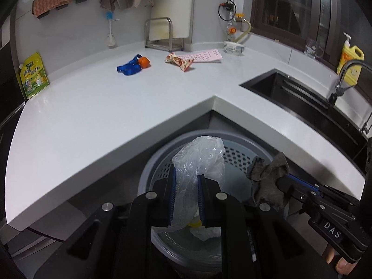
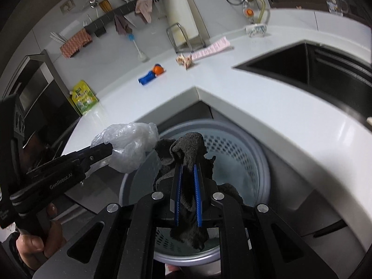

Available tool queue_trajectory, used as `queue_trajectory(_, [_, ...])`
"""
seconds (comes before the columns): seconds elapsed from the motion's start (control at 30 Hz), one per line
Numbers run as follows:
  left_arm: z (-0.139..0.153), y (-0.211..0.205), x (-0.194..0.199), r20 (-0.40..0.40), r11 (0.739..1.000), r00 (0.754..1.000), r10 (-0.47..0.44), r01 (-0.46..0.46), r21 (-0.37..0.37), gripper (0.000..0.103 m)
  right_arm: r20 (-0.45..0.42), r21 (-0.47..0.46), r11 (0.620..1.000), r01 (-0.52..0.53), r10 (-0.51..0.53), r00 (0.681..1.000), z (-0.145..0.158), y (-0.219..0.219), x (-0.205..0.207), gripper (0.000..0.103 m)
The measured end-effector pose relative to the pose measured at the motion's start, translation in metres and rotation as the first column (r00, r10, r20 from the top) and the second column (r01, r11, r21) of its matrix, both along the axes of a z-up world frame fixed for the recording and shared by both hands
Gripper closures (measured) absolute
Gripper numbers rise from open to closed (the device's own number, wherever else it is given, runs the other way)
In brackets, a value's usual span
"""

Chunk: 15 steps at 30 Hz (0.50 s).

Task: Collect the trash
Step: 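Carry the bag and cloth over the bin and open both tools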

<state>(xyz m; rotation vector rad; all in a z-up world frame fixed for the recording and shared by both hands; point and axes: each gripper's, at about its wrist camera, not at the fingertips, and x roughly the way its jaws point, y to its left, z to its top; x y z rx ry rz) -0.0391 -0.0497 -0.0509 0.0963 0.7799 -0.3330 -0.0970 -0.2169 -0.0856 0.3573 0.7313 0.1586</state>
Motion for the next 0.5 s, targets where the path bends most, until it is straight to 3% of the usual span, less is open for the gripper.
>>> queue_trajectory(0.33, [-0.021, -0.002, 0.000, -0.073, 1.000, 0.997, -0.003, 0.004, 0.015, 0.082, -0.042, -0.004, 1.000, 0.028, -0.028, 0.999, -0.014, -0.008, 0.000, 0.092])
queue_trajectory(0.4, [-0.020, 0.001, 0.000, -0.073, 1.000, 0.997, 0.003, -0.003, 0.003, 0.068, -0.030, -0.010, 0.999, 0.039, -0.039, 0.999, -0.011, -0.009, -0.002, 0.088])
queue_trajectory(0.47, [-0.018, 0.004, -0.001, -0.054, 1.000, 0.998, 0.016, -0.016, -0.003, 0.040, -0.016, -0.004, 0.999, 0.050, -0.050, 0.999, -0.008, -0.011, -0.004, 0.070])
queue_trajectory(0.5, [-0.016, 0.005, -0.003, -0.042, 1.000, 0.999, 0.024, -0.024, -0.005, 0.035, -0.009, -0.004, 0.999, 0.054, -0.054, 0.998, -0.007, -0.012, -0.005, 0.070])
